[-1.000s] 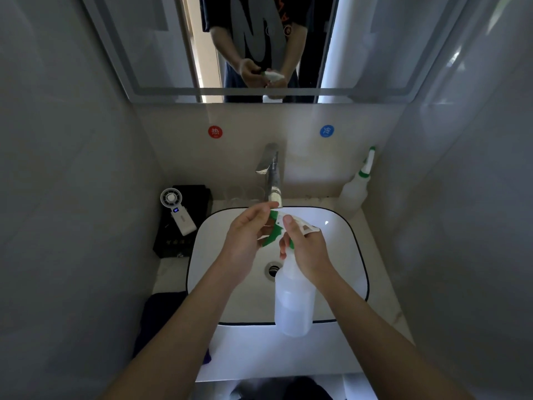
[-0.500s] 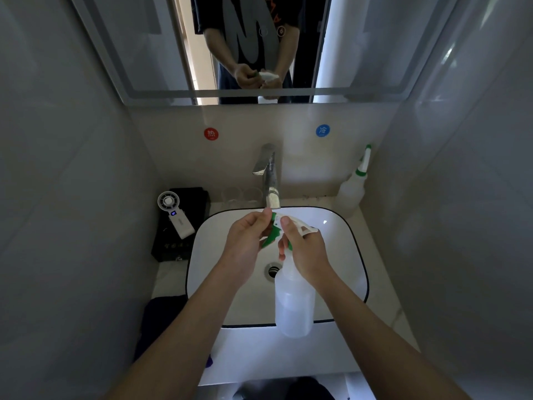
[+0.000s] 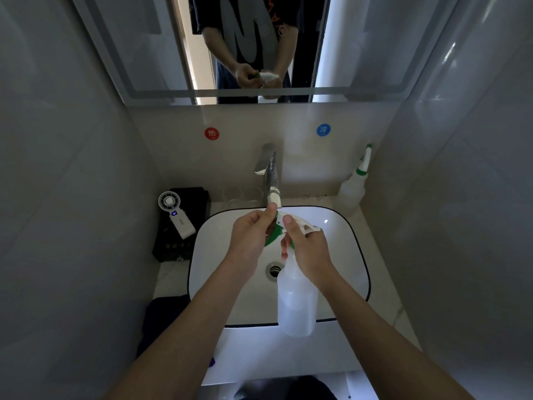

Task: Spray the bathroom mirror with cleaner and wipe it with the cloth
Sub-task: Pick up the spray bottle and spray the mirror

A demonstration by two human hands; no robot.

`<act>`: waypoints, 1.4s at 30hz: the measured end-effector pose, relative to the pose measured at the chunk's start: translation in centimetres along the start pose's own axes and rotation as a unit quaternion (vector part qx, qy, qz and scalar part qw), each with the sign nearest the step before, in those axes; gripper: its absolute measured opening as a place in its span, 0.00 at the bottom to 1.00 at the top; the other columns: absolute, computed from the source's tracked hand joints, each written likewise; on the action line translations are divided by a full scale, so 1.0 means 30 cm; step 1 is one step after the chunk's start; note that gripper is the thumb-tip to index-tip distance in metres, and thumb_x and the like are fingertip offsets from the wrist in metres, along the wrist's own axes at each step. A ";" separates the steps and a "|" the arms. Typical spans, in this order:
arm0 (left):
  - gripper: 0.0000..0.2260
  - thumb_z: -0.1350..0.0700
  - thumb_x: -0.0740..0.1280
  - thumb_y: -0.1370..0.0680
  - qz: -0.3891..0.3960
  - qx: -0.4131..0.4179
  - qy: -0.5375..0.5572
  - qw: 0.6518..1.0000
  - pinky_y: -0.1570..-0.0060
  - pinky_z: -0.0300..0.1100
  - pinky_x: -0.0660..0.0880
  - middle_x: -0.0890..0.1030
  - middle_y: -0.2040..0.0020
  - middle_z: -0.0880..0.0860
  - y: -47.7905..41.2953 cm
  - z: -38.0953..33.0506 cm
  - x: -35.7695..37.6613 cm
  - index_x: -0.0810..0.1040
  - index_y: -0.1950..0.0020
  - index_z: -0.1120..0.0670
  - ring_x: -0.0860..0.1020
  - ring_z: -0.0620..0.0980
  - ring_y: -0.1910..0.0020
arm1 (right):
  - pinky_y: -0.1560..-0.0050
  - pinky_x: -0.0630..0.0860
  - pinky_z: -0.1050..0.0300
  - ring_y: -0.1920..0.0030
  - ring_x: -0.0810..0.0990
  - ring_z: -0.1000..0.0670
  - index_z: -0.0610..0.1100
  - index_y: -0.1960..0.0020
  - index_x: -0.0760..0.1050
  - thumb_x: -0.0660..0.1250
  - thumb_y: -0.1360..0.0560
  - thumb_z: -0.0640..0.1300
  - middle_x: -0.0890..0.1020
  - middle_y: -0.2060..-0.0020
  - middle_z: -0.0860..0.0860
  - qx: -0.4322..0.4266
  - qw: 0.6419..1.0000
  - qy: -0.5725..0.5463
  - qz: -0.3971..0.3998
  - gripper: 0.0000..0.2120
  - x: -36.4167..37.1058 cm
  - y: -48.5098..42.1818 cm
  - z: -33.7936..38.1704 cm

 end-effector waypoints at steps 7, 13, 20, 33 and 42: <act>0.23 0.45 0.72 0.21 -0.010 -0.002 -0.005 1.000 0.41 0.53 0.81 0.85 0.49 0.66 0.003 -0.003 0.000 0.83 0.49 0.68 0.82 0.55 0.54 | 0.68 0.74 0.67 0.75 0.76 0.55 0.43 0.60 0.79 0.62 0.18 0.54 0.79 0.73 0.47 -0.010 1.000 -0.003 -0.001 0.19 -0.001 0.002 0.002; 0.18 0.47 0.73 0.21 -0.030 -0.018 -0.030 0.999 0.63 0.36 0.73 0.79 0.71 0.47 -0.004 0.003 0.003 0.79 0.64 0.58 0.76 0.40 0.73 | 0.67 0.73 0.67 0.75 0.76 0.54 0.37 0.54 0.81 0.62 0.18 0.55 0.80 0.73 0.47 -0.009 1.000 0.004 -0.017 0.22 -0.009 -0.001 -0.009; 0.27 0.41 0.74 0.24 -0.044 -0.042 -0.024 0.998 0.38 0.54 0.79 0.85 0.55 0.60 -0.004 0.007 -0.003 0.83 0.48 0.67 0.81 0.55 0.54 | 0.72 0.70 0.69 0.78 0.74 0.56 0.36 0.52 0.83 0.65 0.20 0.56 0.79 0.74 0.46 0.011 0.998 -0.029 -0.046 0.22 -0.019 0.006 -0.015; 0.25 0.74 0.56 0.24 0.083 0.020 -0.129 0.988 0.50 0.30 0.75 0.83 0.40 0.49 0.044 0.036 0.059 0.82 0.37 0.55 0.79 0.42 0.41 | 0.62 0.69 0.64 0.56 0.79 0.54 0.49 0.41 0.73 0.65 0.20 0.57 0.78 0.48 0.47 0.010 0.992 0.062 -0.107 0.14 -0.036 0.012 -0.016; 0.30 0.78 0.53 0.27 0.139 0.011 -0.114 0.984 0.52 0.30 0.76 0.83 0.37 0.49 0.025 0.055 0.063 0.81 0.35 0.57 0.81 0.38 0.41 | 0.51 0.72 0.64 0.48 0.79 0.54 0.48 0.44 0.78 0.64 0.18 0.47 0.80 0.49 0.53 -0.090 0.989 0.089 -0.072 0.06 -0.027 0.027 0.045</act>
Point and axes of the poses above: each hand's wrist, its own y-axis away from the middle knuckle, its own x-axis out of the palm, z = x × y, the point moved 10 cm from there along -y, towards the middle knuckle
